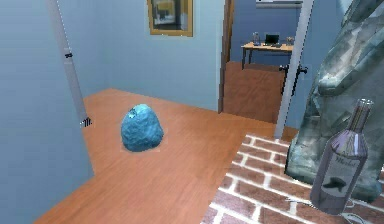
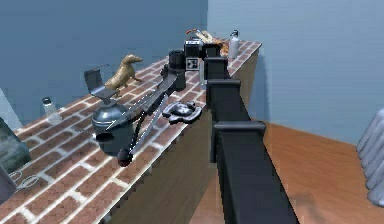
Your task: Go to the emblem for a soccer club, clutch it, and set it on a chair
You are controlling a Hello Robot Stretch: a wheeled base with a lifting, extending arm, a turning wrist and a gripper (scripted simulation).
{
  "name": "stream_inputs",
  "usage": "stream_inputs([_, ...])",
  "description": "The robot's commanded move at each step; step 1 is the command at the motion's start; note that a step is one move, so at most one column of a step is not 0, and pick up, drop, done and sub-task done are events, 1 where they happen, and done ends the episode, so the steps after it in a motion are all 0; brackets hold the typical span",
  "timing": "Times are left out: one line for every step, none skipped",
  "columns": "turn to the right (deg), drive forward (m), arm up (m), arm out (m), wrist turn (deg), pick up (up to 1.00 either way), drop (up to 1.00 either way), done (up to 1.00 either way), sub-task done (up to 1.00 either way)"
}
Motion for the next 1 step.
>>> stream_inputs([0.0,0.0,0.0,0.0,45.0,0.0,0.0,0.0,0.0])
